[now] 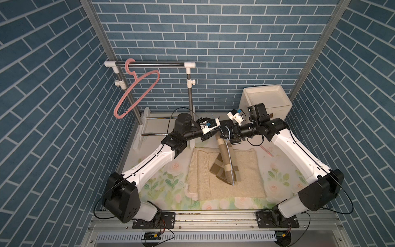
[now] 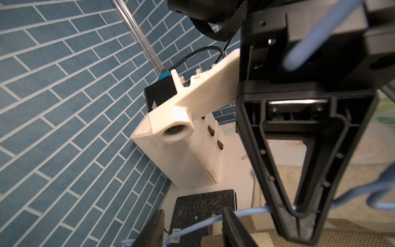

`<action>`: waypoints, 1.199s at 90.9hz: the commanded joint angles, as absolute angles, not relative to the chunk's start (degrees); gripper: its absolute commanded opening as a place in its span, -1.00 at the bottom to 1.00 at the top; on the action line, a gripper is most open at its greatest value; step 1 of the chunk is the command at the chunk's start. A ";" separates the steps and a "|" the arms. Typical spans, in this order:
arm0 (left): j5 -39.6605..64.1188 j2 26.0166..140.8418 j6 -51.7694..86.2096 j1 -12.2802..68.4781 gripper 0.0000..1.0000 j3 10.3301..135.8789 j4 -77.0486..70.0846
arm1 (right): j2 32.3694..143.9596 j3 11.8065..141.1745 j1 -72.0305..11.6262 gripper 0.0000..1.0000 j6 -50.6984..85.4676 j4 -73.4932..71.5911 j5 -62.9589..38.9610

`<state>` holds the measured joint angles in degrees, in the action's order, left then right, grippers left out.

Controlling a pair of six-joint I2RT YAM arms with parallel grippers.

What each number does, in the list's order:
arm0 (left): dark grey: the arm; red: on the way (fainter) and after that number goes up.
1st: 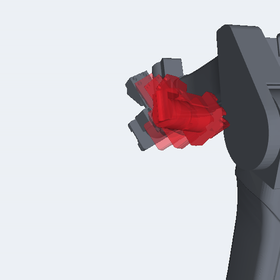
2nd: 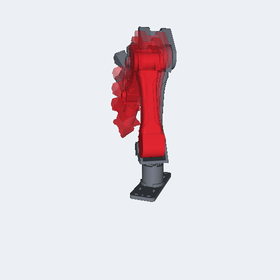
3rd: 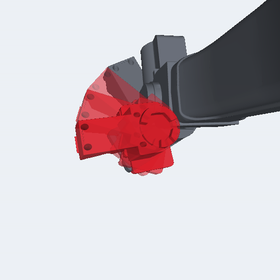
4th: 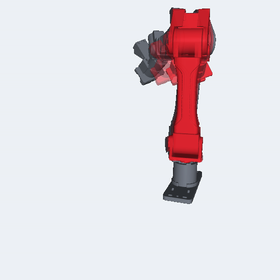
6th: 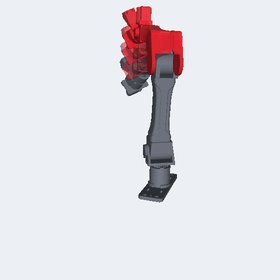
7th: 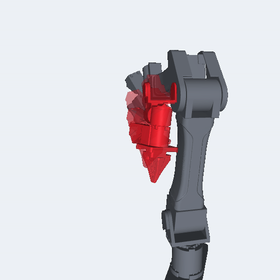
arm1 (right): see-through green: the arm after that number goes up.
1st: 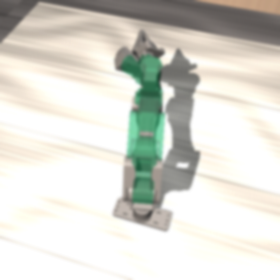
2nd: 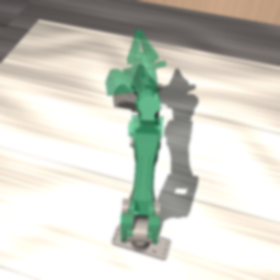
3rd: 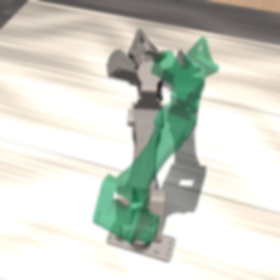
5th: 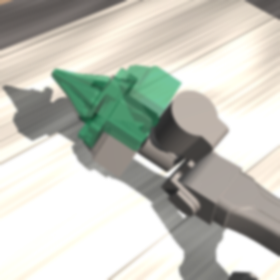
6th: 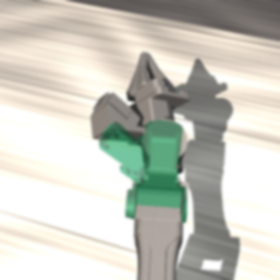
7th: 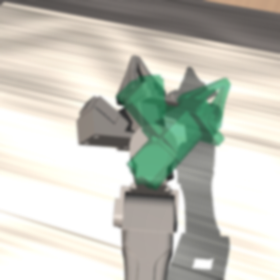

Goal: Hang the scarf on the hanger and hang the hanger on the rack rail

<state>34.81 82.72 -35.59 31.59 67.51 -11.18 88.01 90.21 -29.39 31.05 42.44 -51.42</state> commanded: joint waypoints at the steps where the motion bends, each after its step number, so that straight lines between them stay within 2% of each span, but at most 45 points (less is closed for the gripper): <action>1: 35.54 83.97 -40.12 32.21 -0.04 67.47 -8.22 | 87.83 91.98 -30.72 -1.00 30.50 40.72 -54.84; 45: 33.64 84.31 -43.43 32.38 -0.03 66.38 -6.31 | 88.25 92.07 -31.64 -1.00 30.20 40.50 -55.06; 67: 33.40 85.30 -43.07 33.21 -0.16 66.96 -8.38 | 88.53 92.23 -32.08 -1.00 30.01 40.37 -55.28; 77: 33.16 85.38 -43.02 33.44 -0.26 66.74 -8.97 | 88.51 92.23 -32.07 -1.00 29.97 40.25 -55.38; 109: 30.45 82.79 -43.16 33.74 -0.82 63.80 -11.45 | 89.34 94.30 -31.46 -1.00 29.79 40.16 -53.38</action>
<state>30.92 84.51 -45.58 32.93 65.56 -10.66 88.90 91.35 -31.14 32.82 42.19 -51.68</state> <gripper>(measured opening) 0.181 0.087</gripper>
